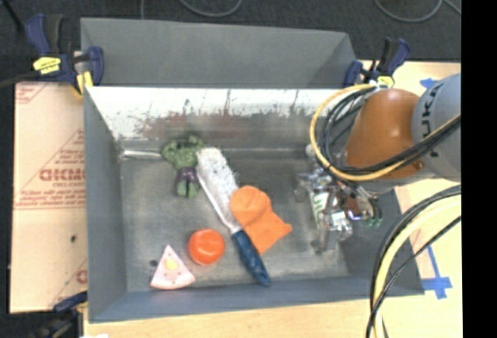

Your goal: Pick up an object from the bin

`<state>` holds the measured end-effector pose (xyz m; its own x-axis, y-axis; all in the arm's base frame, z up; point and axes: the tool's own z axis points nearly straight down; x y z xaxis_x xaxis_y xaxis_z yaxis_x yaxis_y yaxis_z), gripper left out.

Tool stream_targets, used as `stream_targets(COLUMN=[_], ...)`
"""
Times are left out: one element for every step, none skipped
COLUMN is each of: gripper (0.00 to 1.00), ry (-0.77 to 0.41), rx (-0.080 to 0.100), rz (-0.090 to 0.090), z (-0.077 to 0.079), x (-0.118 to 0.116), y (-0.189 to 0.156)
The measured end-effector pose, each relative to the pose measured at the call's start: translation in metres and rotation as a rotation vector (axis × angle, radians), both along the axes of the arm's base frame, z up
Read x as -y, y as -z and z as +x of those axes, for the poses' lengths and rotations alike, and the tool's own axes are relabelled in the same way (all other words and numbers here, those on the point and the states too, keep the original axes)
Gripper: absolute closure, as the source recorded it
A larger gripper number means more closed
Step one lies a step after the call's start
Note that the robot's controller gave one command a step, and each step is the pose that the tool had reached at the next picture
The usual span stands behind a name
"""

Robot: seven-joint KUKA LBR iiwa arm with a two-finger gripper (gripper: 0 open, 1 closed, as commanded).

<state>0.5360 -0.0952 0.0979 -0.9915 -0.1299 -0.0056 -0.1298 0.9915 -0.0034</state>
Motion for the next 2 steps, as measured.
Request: stream_targets(gripper=[0.0, 0.0], ry=[0.076, 0.11], rx=[0.001, 0.002], rz=[0.002, 0.002], z=[0.017, 0.025], x=[-0.031, -0.054], y=[0.01, 0.02])
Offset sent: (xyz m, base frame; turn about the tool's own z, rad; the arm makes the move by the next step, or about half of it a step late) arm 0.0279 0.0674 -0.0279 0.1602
